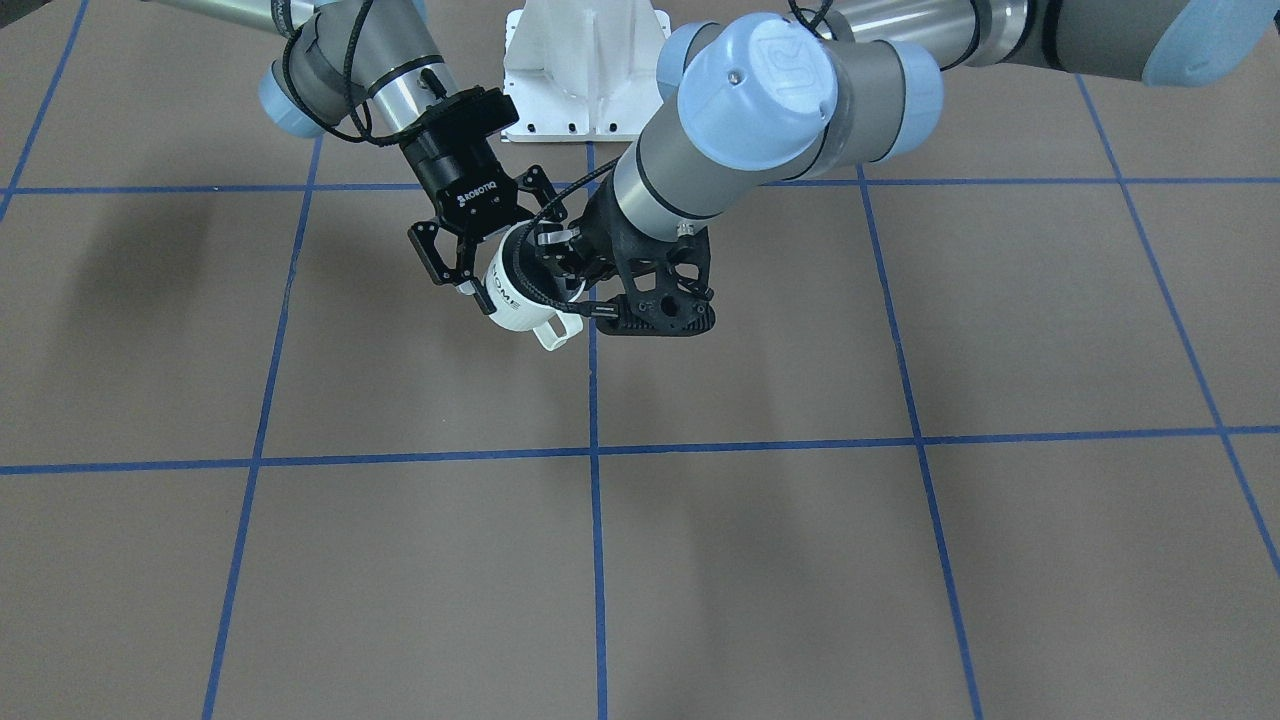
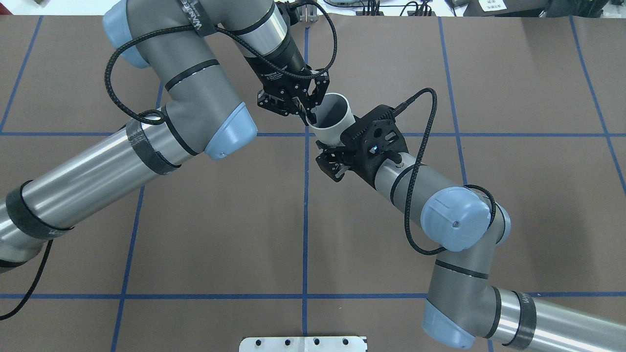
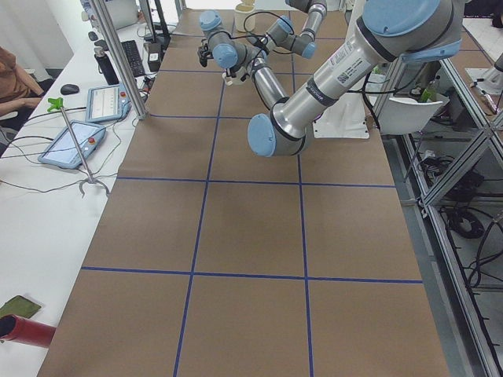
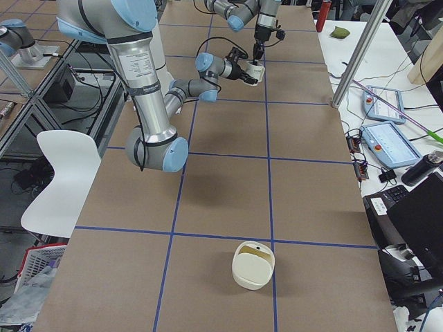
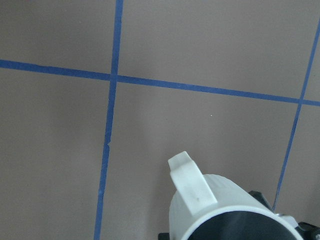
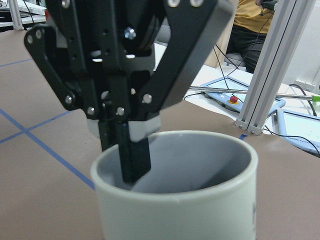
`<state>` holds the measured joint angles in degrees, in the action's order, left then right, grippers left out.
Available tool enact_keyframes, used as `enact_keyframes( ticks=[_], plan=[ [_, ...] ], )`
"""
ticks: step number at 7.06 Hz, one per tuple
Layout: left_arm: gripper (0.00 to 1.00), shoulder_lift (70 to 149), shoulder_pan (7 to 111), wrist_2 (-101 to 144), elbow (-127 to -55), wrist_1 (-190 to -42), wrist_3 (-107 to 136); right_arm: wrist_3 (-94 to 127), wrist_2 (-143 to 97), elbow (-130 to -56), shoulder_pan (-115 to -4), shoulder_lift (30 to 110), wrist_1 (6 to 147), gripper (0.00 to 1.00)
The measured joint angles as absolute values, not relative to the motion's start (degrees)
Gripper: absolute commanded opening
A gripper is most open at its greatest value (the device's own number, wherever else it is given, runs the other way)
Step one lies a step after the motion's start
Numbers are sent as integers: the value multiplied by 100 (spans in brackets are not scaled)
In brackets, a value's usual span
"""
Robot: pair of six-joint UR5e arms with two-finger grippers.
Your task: Left arm hands cup to right arm to dump lemon
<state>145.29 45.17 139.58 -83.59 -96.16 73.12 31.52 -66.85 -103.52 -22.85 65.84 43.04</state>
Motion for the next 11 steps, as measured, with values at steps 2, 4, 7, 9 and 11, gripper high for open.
enact_keyframes(
  ticks=[2, 4, 7, 9, 11],
  plan=[
    [0, 14528, 4517, 13957, -8358, -9617, 7305, 3335, -6673, -10341, -2273, 6591, 4301, 99],
    [0, 14528, 4517, 13957, -8358, -9621, 7291, 3400, -6667, -10348, -2269, 6592, 4306, 99],
    [0, 14527, 4587, 13959, -8358, -9622, 7243, 3402, -6669, -10353, -2272, 6598, 4307, 99],
    [0, 14521, 4687, 13974, -8358, -9616, 7235, 3401, -6671, -10356, -2276, 6618, 4307, 99],
    [0, 14517, 4793, 13996, -8353, -9609, 7231, 3401, -6671, -10356, -2276, 6622, 4307, 99]
  ],
)
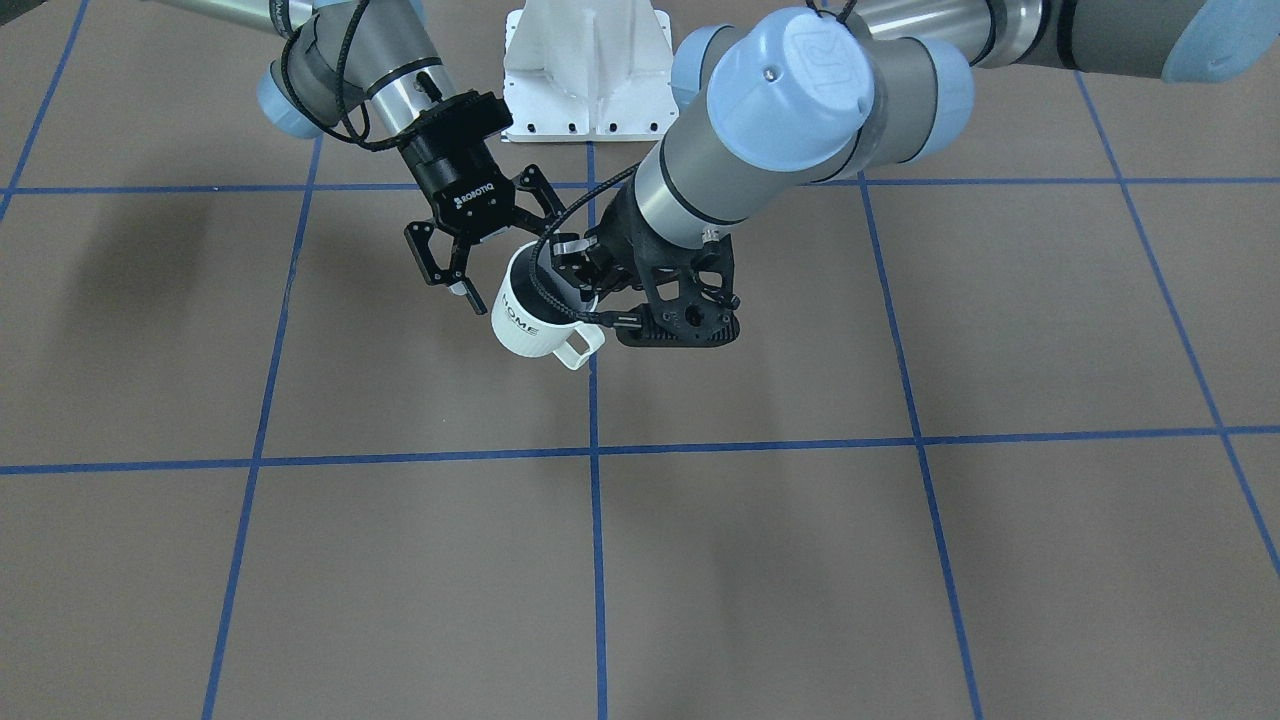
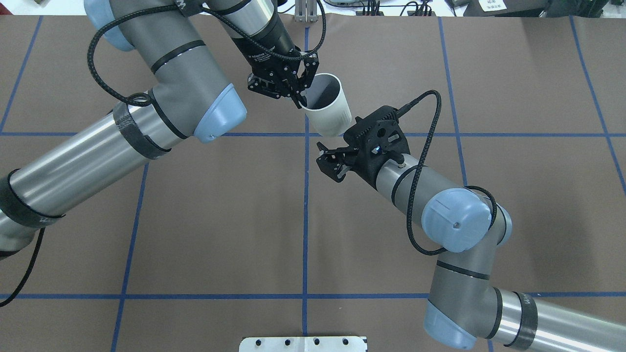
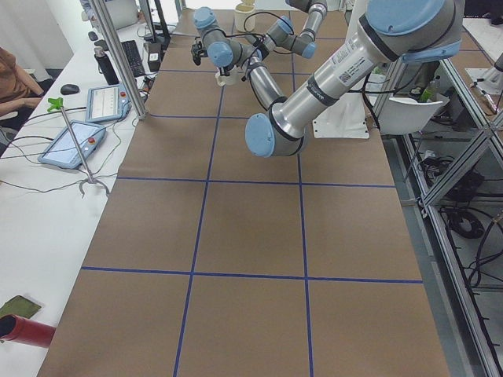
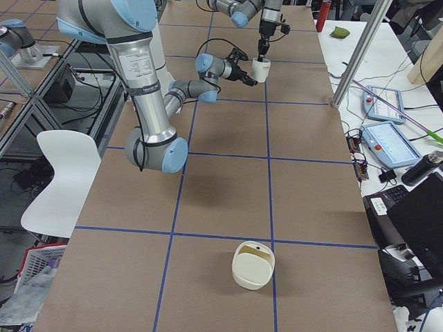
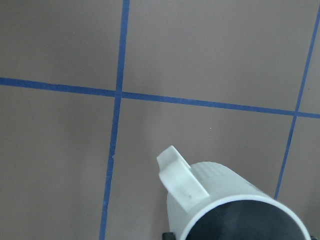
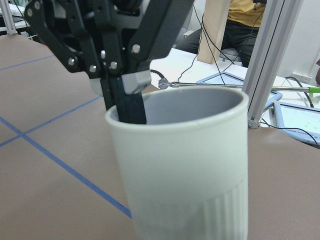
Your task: Left arm hands cup to right arm to dump lemon
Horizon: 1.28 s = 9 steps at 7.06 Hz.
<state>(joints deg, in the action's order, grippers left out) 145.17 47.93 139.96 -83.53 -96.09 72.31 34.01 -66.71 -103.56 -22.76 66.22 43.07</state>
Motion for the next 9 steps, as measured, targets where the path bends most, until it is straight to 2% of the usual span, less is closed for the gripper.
enact_keyframes(
  ticks=[5, 9],
  plan=[
    [0, 14471, 5418, 14015, -8422, -9598, 7219, 3363, -6779, -10339, -2528, 6631, 4655, 99],
    [0, 13675, 6189, 13942, -9180, -9543, 6851, 3015, -8918, -10281, -4376, 6760, 6085, 99]
  ],
)
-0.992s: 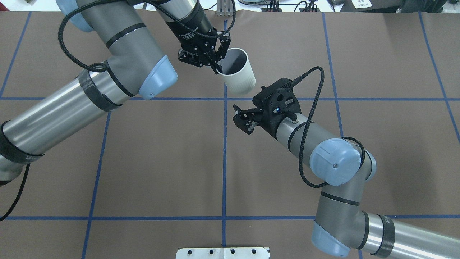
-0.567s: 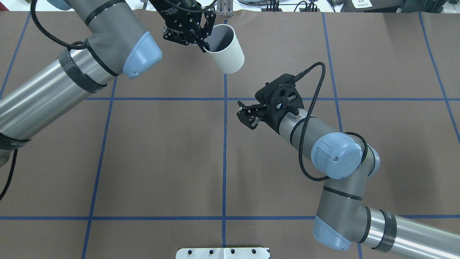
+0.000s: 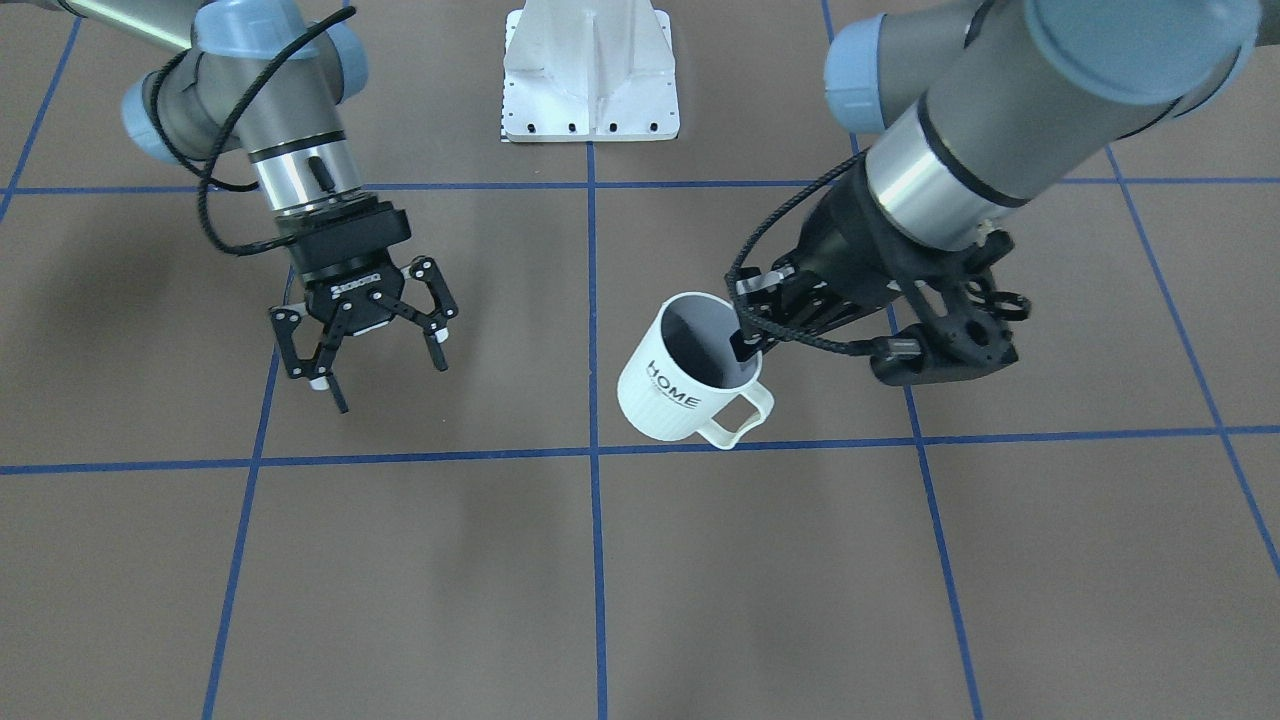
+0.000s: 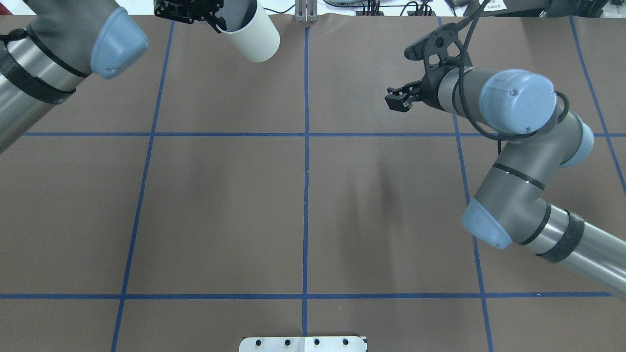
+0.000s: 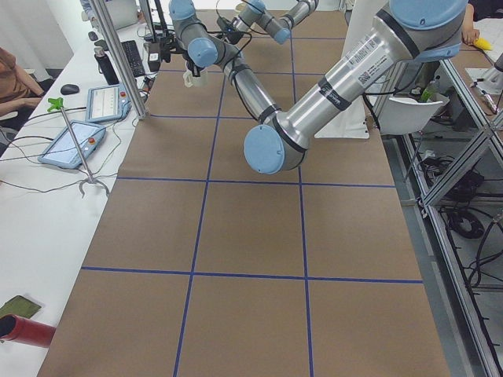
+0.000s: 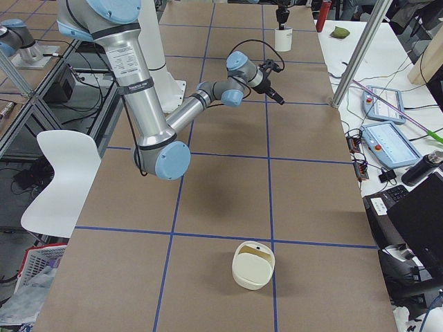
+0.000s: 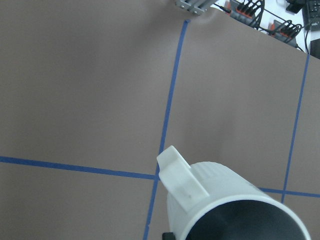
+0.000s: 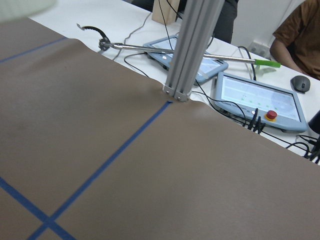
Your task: Left arm hands cup to right arm to dump lemon
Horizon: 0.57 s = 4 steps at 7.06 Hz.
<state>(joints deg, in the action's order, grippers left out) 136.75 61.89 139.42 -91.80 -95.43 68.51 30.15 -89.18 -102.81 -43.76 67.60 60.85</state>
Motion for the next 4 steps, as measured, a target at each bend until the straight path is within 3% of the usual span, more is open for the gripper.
enact_keyframes(
  ticks=[4],
  plan=[
    [0, 12331, 7053, 13692, -9446, -9482, 4697, 2044, -11389, -9750, -6117, 7054, 7175, 99]
  ],
)
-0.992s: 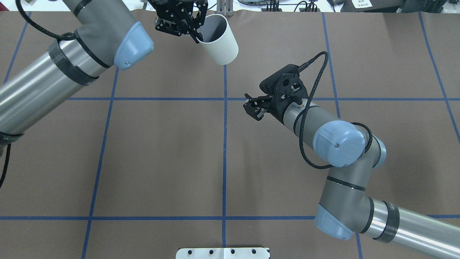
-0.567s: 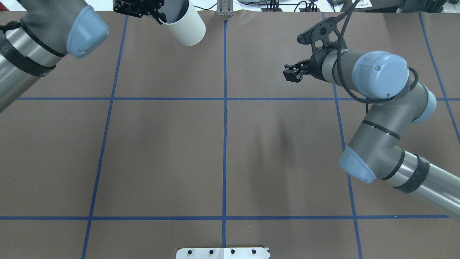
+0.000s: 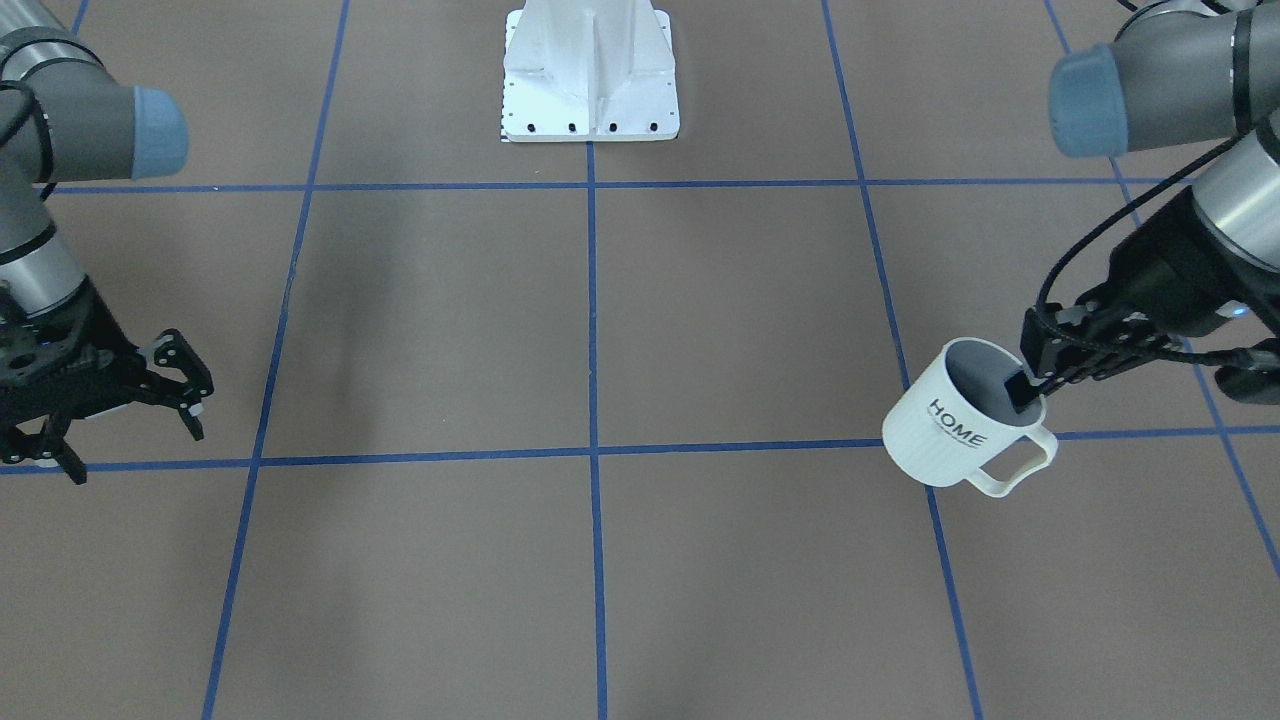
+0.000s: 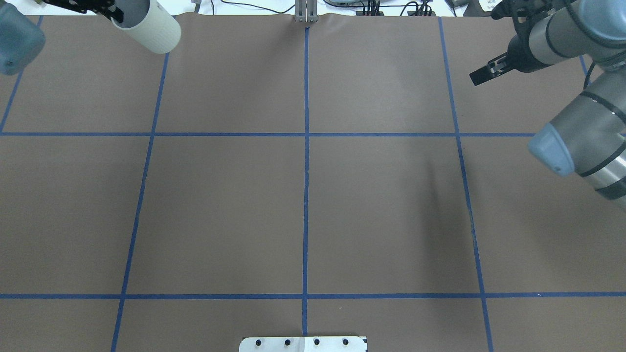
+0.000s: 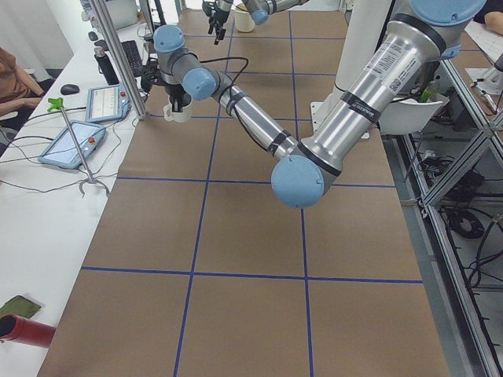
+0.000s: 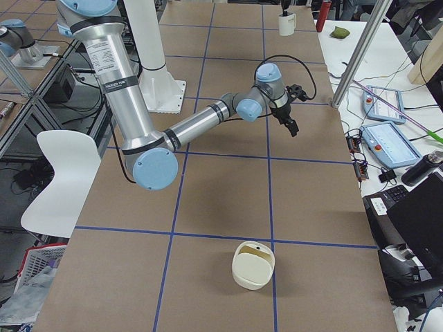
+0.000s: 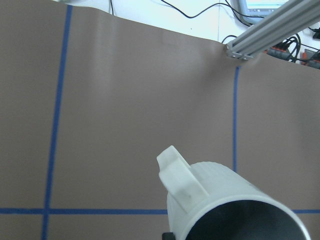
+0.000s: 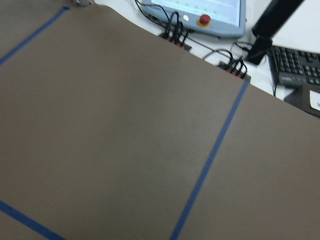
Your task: Left arm hands cup to right arm to dump lemon
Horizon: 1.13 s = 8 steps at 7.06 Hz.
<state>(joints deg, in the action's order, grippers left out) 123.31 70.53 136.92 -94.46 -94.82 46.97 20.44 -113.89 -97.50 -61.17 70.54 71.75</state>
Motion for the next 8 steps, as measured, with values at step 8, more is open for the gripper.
enact_keyframes(
  ticks=[8],
  plan=[
    [0, 9864, 6970, 12897, -10898, -7112, 2449, -67, -13247, -9289, -7919, 7742, 9137, 99]
  ],
)
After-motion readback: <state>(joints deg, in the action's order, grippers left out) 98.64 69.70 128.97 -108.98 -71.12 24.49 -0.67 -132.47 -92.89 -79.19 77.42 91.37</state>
